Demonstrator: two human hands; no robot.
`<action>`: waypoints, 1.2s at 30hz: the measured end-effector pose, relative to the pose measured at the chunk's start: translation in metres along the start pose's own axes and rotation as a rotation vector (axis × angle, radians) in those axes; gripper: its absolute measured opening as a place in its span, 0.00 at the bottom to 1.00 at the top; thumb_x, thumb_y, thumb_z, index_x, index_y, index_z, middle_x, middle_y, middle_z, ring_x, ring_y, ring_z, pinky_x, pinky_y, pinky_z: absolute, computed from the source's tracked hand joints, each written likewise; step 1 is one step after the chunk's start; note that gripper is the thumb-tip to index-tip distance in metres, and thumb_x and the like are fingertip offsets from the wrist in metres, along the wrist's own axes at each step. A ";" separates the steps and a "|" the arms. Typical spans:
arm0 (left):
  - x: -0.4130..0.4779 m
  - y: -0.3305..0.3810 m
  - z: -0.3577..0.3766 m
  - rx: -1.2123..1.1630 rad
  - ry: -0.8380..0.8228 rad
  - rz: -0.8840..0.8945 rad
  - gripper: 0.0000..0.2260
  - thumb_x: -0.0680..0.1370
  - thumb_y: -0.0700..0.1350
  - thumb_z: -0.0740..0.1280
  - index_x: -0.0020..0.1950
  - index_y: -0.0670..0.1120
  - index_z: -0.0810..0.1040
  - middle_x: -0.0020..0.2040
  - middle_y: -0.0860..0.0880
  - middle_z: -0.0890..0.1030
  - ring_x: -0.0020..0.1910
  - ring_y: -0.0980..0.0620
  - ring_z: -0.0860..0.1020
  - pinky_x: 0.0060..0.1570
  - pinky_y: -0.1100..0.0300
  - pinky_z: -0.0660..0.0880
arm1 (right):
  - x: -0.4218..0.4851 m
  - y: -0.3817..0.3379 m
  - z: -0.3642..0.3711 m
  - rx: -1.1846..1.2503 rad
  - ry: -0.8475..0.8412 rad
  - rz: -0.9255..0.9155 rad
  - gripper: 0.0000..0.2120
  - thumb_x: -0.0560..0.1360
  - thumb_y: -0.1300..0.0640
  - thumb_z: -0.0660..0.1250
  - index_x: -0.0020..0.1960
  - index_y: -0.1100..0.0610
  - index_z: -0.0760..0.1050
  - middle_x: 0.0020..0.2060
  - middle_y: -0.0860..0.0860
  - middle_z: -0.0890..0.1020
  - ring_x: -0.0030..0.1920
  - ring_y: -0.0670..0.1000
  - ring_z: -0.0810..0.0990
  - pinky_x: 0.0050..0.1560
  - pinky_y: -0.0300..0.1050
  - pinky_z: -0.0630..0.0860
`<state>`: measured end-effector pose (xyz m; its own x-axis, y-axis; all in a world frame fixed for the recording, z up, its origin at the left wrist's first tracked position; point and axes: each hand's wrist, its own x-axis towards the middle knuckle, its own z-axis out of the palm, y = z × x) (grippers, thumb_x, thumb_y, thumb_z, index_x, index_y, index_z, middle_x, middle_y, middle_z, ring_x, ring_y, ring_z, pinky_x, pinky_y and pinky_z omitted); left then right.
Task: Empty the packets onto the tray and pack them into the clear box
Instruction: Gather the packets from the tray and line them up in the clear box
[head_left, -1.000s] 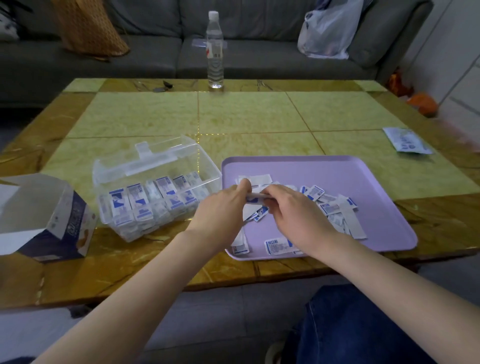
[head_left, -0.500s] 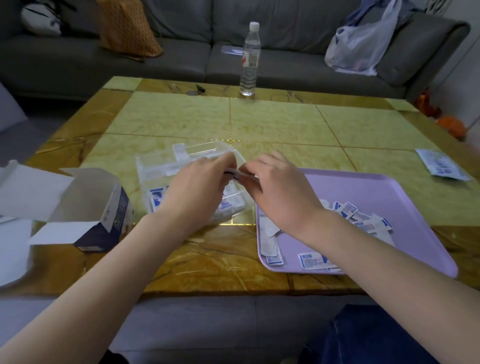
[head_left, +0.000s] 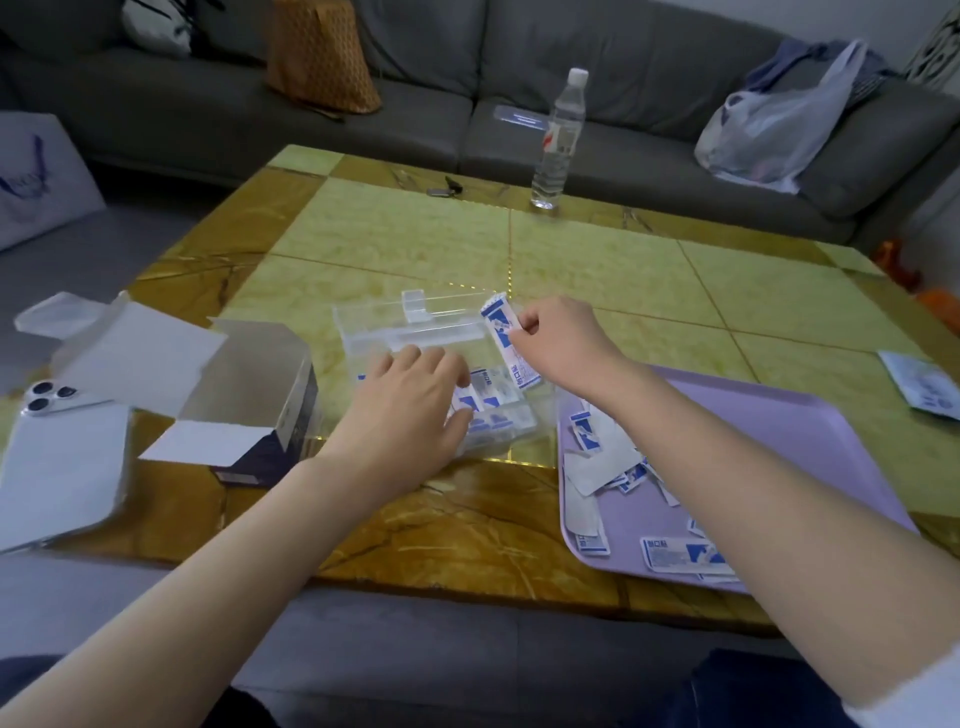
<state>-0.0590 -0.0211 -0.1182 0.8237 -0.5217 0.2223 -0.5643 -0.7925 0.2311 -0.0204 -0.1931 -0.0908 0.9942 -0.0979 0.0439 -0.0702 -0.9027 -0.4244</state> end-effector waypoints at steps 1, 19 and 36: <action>-0.003 -0.002 0.003 0.019 -0.025 0.011 0.10 0.80 0.53 0.55 0.59 0.51 0.67 0.55 0.54 0.73 0.57 0.52 0.68 0.56 0.60 0.58 | 0.005 -0.001 0.005 -0.028 -0.029 0.007 0.18 0.72 0.65 0.59 0.27 0.57 0.58 0.24 0.53 0.62 0.28 0.52 0.60 0.29 0.42 0.57; -0.008 -0.006 0.012 0.045 -0.023 0.052 0.04 0.80 0.46 0.56 0.55 0.51 0.67 0.54 0.53 0.75 0.53 0.49 0.69 0.57 0.56 0.61 | 0.024 -0.005 0.047 -0.238 -0.333 0.234 0.16 0.76 0.64 0.60 0.30 0.59 0.63 0.28 0.52 0.68 0.27 0.48 0.66 0.24 0.39 0.61; -0.004 -0.006 0.013 0.030 -0.051 0.043 0.05 0.81 0.47 0.56 0.56 0.51 0.66 0.55 0.53 0.74 0.55 0.49 0.69 0.60 0.56 0.62 | 0.004 -0.007 0.022 -0.312 -0.210 0.090 0.13 0.77 0.64 0.55 0.34 0.58 0.68 0.32 0.52 0.72 0.38 0.56 0.72 0.31 0.42 0.64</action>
<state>-0.0585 -0.0179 -0.1326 0.8011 -0.5701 0.1824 -0.5977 -0.7779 0.1937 -0.0142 -0.1777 -0.1070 0.9757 -0.1237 -0.1811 -0.1469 -0.9817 -0.1212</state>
